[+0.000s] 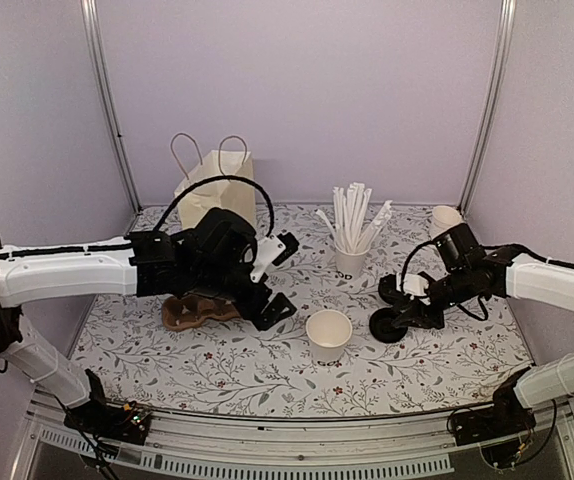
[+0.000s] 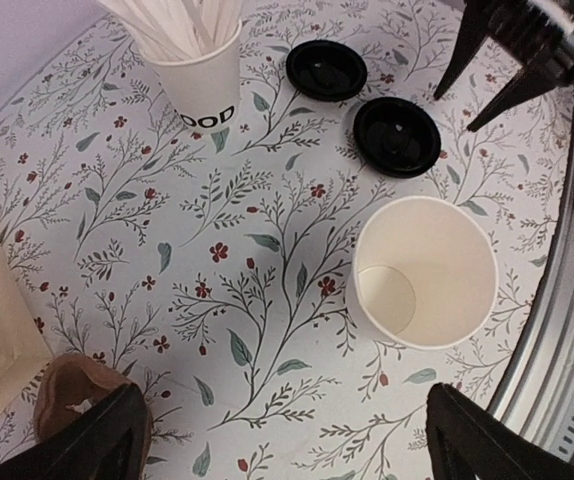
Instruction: Pack the takeout coffee
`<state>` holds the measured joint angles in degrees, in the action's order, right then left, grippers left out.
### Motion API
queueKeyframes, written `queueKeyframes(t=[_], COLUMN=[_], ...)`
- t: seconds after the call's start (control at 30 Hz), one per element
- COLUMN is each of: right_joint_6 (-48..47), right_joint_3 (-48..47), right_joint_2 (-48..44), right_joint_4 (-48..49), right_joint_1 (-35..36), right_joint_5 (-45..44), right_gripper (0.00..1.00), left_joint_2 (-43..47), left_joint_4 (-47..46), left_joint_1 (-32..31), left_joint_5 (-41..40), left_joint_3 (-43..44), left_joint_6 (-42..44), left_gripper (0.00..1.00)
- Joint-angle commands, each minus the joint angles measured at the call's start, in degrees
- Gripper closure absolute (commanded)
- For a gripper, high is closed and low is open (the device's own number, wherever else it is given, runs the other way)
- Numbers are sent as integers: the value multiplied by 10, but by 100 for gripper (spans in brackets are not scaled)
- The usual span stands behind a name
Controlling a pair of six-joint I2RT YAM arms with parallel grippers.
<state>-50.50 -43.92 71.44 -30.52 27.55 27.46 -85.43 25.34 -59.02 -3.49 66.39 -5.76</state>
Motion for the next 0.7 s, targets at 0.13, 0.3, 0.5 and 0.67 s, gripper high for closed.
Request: queueKeyframes(t=[0.13,0.3,0.5,0.67], right_joint_6=[-62,-66,-62,-54], right_joint_3=[31,41,52,58], right_joint_2=[63,79,95,107], right_joint_4=[-11,5,32,55], right_joint_1=[62,74,89,94], right_joint_5=[-128,-155,-187,-196], right_gripper=[63,63,64,69], left_joint_2=[83,99,101,107], left_joint_4=[-142,-144,-148,-155], left_joint_1=[-1,-3,-4,-5], left_joint_5=[29,13,15,6], left_joint_3=[-90,-108,-115,-121], left_joint_6=[-45,-50,-53,-57], left_gripper=[7,10,11,11])
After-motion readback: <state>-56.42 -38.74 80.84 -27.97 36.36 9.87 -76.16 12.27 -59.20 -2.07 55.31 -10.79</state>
